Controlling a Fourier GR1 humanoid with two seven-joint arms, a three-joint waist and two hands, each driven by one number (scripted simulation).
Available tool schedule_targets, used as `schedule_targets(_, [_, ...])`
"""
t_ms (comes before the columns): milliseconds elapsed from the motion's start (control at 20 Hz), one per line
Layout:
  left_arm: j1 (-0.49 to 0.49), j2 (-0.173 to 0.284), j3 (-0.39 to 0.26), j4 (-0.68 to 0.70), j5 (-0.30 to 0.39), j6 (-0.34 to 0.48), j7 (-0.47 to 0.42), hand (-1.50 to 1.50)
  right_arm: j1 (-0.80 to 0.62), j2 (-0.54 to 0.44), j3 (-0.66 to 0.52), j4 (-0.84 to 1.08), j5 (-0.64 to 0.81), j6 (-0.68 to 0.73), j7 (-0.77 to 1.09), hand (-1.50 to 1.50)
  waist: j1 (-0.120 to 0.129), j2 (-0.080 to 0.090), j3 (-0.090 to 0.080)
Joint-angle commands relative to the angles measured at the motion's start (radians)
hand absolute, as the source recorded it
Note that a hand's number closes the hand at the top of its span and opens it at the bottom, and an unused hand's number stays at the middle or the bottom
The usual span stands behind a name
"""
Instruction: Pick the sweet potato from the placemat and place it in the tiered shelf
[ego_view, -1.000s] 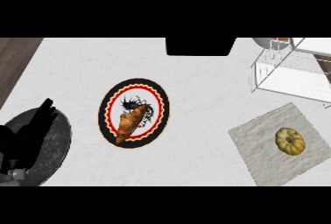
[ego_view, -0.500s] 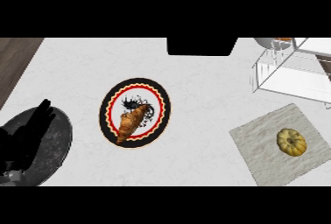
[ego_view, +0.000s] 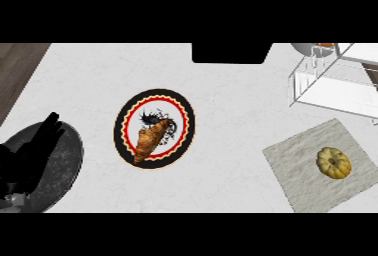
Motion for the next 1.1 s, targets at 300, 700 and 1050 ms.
schedule_targets(300, [-0.022, 0.016, 0.015, 0.026, 0.003, -0.028, -0.004, 0.0, -0.123, -0.038, 0.013, 0.39, 0.101, -0.157, -0.114, -1.5, 0.009, 0.004, 0.001])
schedule_targets(700, [0.037, -0.028, -0.017, -0.048, -0.033, 0.002, -0.002, 0.0, -0.167, -0.014, -0.014, 0.522, 0.085, -0.233, -0.249, -1.5, 0.008, 0.002, 0.001])
schedule_targets(1050, [-0.003, -0.02, 0.004, 0.016, -0.017, -0.011, -0.014, 0.0, -0.236, -0.021, -0.131, 0.599, -0.045, -0.148, -0.205, -1.5, 0.006, 0.0, 0.001])
